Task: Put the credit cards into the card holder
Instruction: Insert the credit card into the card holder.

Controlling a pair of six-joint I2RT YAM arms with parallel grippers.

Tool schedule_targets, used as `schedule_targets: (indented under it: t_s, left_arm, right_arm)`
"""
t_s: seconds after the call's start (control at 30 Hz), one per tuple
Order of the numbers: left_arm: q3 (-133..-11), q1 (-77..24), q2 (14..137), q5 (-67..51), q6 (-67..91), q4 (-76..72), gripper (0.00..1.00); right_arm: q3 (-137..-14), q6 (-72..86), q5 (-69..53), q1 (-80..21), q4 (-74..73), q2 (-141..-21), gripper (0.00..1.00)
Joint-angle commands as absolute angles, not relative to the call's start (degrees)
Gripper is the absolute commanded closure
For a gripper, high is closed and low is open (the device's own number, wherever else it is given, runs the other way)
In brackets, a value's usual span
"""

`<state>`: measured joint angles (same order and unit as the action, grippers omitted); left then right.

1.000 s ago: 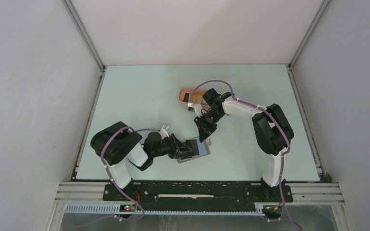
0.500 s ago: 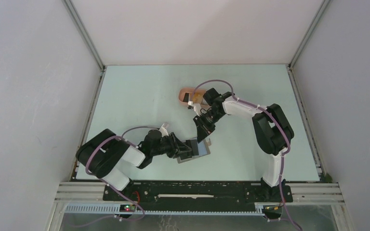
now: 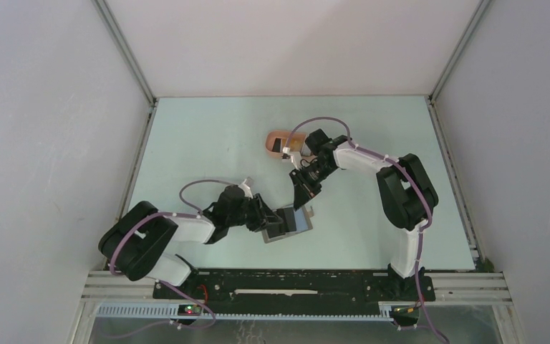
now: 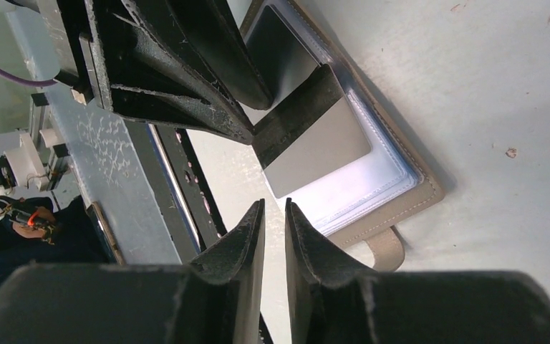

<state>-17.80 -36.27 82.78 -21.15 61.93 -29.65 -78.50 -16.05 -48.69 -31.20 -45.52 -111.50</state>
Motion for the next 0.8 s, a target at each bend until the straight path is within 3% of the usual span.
schedule_targets:
  t_s: [0.0,0.77]
  left_arm:
    - [-21.73,-36.91,81.82,-17.11,56.64,-20.13,0.62]
    - [-29.11,-40.34,89.11,-16.16,56.77,-19.40,0.62]
  right_arm:
    - [-79.21,-15.27,-47.96,-30.77,-44.90,-110.66,0.76]
    - [-79.19,-15.38,-47.05,-30.24,-45.21,-110.50,0.76]
